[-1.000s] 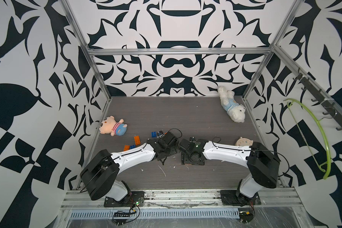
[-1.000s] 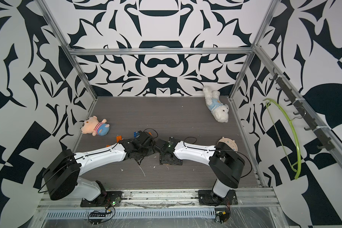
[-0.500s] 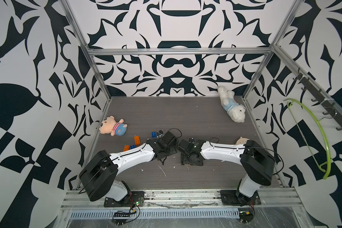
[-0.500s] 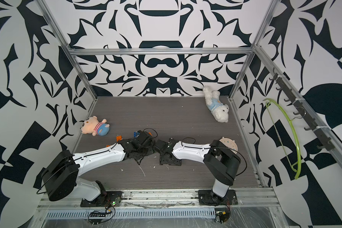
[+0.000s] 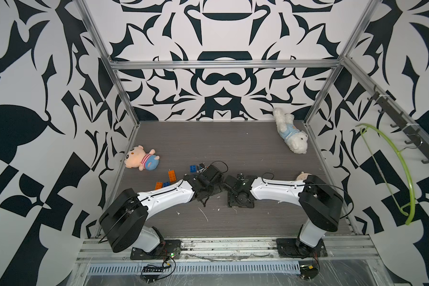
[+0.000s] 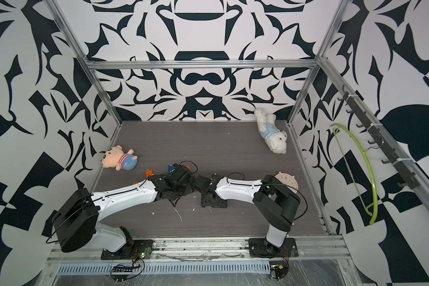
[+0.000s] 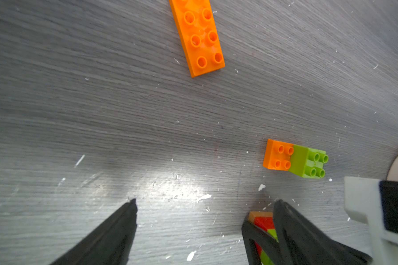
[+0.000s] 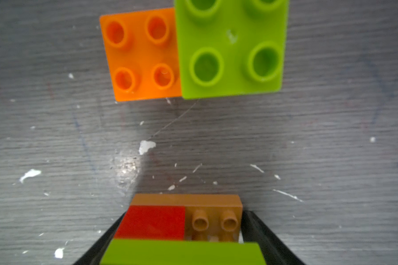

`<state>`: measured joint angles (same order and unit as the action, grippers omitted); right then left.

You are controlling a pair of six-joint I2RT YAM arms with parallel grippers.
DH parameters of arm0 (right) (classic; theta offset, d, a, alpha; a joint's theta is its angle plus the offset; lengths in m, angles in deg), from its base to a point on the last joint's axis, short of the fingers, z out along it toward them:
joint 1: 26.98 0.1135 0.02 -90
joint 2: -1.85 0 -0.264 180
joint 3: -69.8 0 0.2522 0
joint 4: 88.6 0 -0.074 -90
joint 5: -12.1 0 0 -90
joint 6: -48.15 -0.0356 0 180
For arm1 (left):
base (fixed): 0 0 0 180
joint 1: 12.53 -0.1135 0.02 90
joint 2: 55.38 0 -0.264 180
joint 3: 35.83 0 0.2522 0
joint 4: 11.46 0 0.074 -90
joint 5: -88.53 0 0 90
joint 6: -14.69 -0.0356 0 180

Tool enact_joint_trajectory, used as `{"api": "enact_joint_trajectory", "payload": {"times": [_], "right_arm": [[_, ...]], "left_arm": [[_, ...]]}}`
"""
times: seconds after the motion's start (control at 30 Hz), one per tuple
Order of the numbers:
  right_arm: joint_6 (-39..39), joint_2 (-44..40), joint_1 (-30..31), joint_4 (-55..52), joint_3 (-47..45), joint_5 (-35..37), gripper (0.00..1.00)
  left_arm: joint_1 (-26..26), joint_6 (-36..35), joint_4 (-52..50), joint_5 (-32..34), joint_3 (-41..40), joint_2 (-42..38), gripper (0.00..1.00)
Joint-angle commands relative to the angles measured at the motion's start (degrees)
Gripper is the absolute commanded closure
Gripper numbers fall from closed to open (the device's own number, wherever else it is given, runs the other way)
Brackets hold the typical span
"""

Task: Assemble the number 5 with lego
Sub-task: Pick up the lego brick from the center of the board.

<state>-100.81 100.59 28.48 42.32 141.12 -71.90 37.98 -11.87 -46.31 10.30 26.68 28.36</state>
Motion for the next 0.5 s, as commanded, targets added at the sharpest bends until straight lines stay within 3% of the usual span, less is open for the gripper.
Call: {"api": "enact_joint_trajectory", "payload": {"times": [0.0, 0.17, 0.47], "right_arm": [[0.88, 0.36, -0.27, 0.9, -0.31, -0.18, 0.28], [1.63, -0.59, -0.27, -0.34, 0.53, 0.48, 0.34], [4.82, -8.2, -1.9, -6.69, 3.33, 3.3, 0.34]], "left_arm": [[-0.23, -0.25, -1.16, 0.32, 0.48, 0.23, 0.01], [-0.23, -0.25, -1.02, 0.16, 0.4, 0.03, 0.01], [-0.23, -0.67, -0.46, -0.78, 1.63, 0.47, 0.01]]}}
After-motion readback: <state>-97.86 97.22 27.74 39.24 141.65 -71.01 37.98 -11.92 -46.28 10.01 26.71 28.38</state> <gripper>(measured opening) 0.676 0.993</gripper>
